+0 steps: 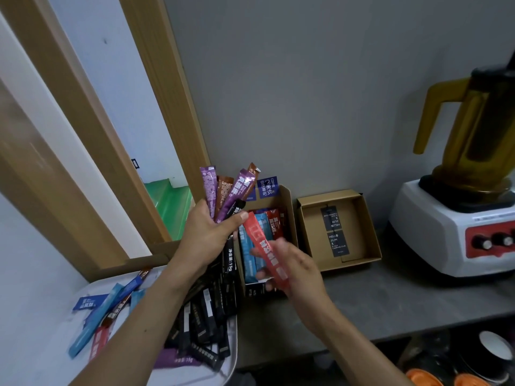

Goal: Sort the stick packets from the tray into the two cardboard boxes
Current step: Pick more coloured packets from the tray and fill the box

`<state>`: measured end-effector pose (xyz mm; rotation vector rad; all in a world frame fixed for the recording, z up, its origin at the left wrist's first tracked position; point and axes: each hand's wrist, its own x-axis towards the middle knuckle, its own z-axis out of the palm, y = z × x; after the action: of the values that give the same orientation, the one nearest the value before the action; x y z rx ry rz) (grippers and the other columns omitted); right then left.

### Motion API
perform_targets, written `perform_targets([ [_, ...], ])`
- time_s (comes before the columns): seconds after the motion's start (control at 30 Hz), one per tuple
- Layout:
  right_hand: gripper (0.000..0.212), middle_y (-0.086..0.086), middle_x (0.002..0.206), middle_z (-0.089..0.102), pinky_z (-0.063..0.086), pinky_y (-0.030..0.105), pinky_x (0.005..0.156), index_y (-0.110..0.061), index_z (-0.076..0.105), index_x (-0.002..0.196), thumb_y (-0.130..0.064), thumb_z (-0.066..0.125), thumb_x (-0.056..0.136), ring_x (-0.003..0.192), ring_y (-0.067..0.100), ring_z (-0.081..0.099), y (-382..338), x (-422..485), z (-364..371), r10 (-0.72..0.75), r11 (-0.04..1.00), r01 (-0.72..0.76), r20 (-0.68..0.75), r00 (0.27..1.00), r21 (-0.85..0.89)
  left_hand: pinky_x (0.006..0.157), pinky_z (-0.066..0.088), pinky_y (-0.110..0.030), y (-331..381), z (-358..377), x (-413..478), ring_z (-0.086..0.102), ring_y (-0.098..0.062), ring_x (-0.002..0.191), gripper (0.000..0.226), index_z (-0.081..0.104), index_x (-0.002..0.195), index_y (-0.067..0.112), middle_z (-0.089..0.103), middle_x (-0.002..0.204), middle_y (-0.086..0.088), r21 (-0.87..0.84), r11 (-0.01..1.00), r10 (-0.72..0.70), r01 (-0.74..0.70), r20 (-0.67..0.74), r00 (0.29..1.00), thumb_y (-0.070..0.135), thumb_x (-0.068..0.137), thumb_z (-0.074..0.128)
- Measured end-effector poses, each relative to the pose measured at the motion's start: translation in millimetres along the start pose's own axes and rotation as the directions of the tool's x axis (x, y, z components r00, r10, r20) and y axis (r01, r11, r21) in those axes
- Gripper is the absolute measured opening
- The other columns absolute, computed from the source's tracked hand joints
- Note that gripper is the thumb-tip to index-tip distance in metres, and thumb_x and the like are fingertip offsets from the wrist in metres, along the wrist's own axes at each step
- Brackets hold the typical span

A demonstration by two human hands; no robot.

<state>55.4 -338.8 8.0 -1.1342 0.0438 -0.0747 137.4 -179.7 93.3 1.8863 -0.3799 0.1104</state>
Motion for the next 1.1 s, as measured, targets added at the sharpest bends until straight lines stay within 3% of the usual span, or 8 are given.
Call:
perform_targets([
  [0.07,0.042,0.02,0.107,0.074,0.051,0.026,0.058,-0.006,0.063,0.131,-0.038,0.049,0.106,0.065,0.017,0.062,-4,0,0,0.109,0.978,-0.121,0.082,0.991,0.173,0.064,0.054,-0.019,2,-1,-1,0.071,-0.004,0.072,0.023,0.065,0.11,0.017,0.075,0.082,0.007,-0.041,0.999,0.014,-0.014,-0.001,1.0,0.02,0.09,0.077],
  [0.13,0.041,0.018,0.1,0.07,0.049,0.024,0.058,-0.004,0.065,0.13,-0.03,0.059,0.099,0.066,0.015,0.057,-3,2,-1,0.113,0.971,-0.134,0.111,0.987,0.199,0.066,0.055,-0.022,2,-2,-2,0.071,-0.006,0.073,0.022,0.065,0.108,0.021,0.076,0.086,0.005,-0.039,0.999,0.029,-0.03,-0.026,0.999,0.023,0.09,0.077],
  [0.23,0.037,0.014,0.106,0.074,0.057,0.032,0.074,-0.009,0.073,0.121,-0.026,0.073,0.089,0.084,0.022,0.068,2,6,1,0.052,0.991,-0.054,0.023,0.998,0.122,0.071,0.06,-0.033,1,-3,-5,0.073,-0.01,0.077,0.026,0.065,0.109,0.022,0.077,0.093,-0.002,-0.038,0.999,0.014,-0.017,-0.059,0.998,0.031,0.088,0.078],
  [0.33,0.04,0.013,0.11,0.077,0.061,0.04,0.086,-0.009,0.071,0.117,-0.024,0.078,0.081,0.098,0.028,0.074,3,6,4,0.009,0.997,-0.002,-0.092,0.996,0.081,0.064,0.056,-0.028,3,-6,-7,0.069,-0.01,0.064,0.033,0.065,0.107,0.014,0.076,0.083,-0.008,-0.051,0.999,-0.02,0.018,-0.051,0.998,0.036,0.086,0.077],
  [0.8,0.039,0.011,0.099,0.078,0.062,0.03,0.072,-0.004,0.071,0.104,-0.023,0.086,0.074,0.091,0.025,0.076,-8,3,5,0.042,0.987,-0.045,-0.022,0.999,-0.156,0.061,0.057,-0.015,4,-3,-3,0.072,0.004,0.082,0.039,0.059,0.11,0.023,0.072,0.1,0.007,0.05,0.997,0.07,-0.064,-0.139,0.988,0.026,0.081,0.085],
  [0.9,0.037,0.012,0.104,0.078,0.058,0.027,0.072,-0.007,0.07,0.113,-0.018,0.083,0.081,0.089,0.021,0.075,-10,4,2,0.083,0.994,-0.083,-0.001,0.997,-0.074,0.061,0.058,-0.016,5,-5,-1,0.071,0.003,0.084,0.037,0.058,0.112,0.024,0.071,0.1,0.006,0.037,0.998,0.055,-0.05,-0.181,0.982,0.031,0.084,0.081],
  [1.0,0.044,0.012,0.114,0.075,0.059,0.036,0.088,-0.01,0.071,0.116,-0.021,0.083,0.075,0.103,0.023,0.073,-10,2,2,0.117,0.982,-0.111,-0.033,0.993,0.156,0.065,0.059,-0.021,3,-12,-4,0.072,-0.011,0.084,0.04,0.059,0.116,0.023,0.07,0.1,0.002,0.024,1.0,0.016,-0.011,-0.214,0.977,0.035,0.085,0.08],
  [1.1,0.036,0.009,0.115,0.073,0.053,0.039,0.098,-0.012,0.069,0.114,-0.02,0.077,0.079,0.113,0.022,0.07,-18,4,3,0.059,0.917,-0.029,-0.062,0.996,0.398,0.062,0.056,-0.022,2,-21,-10,0.07,-0.012,0.073,0.039,0.061,0.111,0.026,0.072,0.096,0.001,0.066,0.996,-0.048,0.053,-0.085,0.995,0.027,0.08,0.086],
])
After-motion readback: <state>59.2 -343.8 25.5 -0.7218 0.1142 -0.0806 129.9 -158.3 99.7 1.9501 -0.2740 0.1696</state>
